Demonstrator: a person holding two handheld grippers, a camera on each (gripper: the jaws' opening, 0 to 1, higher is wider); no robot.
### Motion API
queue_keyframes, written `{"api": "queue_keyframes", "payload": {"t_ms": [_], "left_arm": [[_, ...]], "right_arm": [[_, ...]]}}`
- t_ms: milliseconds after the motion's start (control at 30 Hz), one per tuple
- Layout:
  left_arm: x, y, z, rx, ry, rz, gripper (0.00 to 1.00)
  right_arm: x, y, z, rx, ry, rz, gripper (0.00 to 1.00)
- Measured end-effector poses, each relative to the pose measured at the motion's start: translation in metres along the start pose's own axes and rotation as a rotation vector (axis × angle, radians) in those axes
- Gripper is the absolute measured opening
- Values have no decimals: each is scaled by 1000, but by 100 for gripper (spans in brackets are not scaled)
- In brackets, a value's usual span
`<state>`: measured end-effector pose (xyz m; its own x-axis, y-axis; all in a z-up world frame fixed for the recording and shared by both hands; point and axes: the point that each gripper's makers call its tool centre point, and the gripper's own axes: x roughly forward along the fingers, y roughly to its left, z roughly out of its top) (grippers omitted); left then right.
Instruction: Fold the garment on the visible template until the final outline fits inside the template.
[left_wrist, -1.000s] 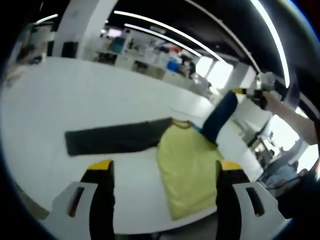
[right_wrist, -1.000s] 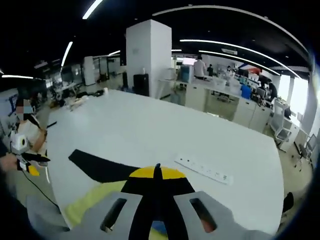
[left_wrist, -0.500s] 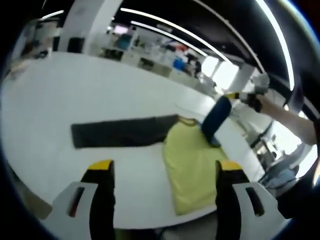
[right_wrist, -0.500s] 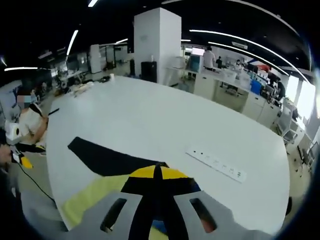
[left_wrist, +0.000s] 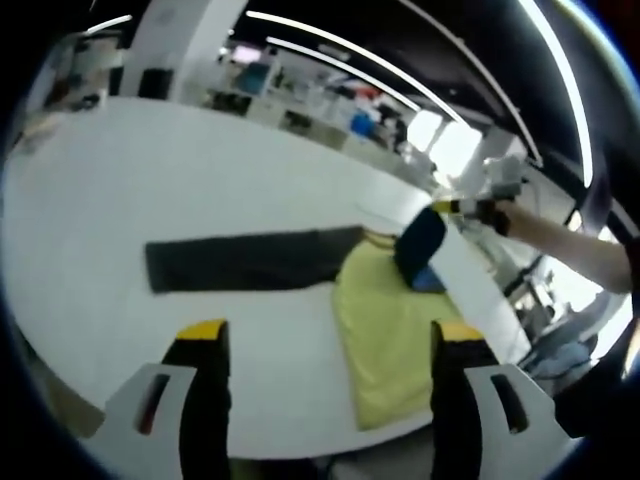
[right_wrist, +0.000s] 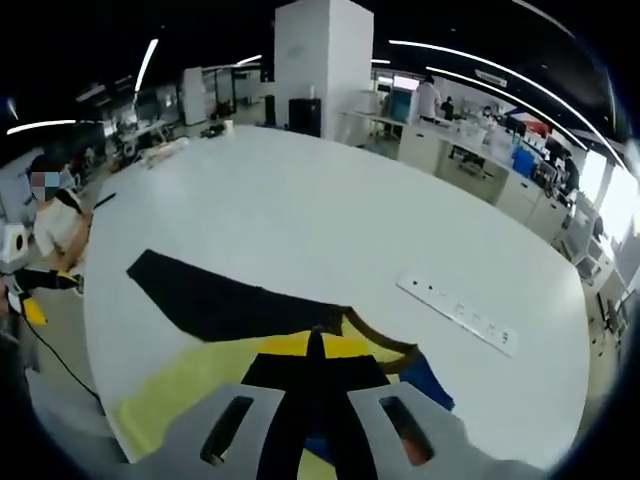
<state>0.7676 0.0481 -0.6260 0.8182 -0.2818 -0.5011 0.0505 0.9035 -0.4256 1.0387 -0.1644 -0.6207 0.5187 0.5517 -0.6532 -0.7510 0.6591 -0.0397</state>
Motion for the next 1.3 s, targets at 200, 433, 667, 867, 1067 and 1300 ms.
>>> {"api": "queue_keyframes", "payload": {"t_ms": [200,433,667,867,1067,1300], "left_arm": [[1,5,0,-2,6,4,78],[7,11,-4,-9,19,7,77],[10,7,-2,25,32,-7,77],[13,7,8,37,12,-23,77],[17,10,7,43,18,-26,77],[15,15,-2,34,36,-22,77]], "right_arm": [[17,6,-2,38,16,22,2],[29,19,-10,179,23,34,2],[42,37,-22,291,33,35,2],[61,51,-30,350,55,37,2],[76,62,-41,407,79,21,2],[88,72,-48,464,89,13,2]]}}
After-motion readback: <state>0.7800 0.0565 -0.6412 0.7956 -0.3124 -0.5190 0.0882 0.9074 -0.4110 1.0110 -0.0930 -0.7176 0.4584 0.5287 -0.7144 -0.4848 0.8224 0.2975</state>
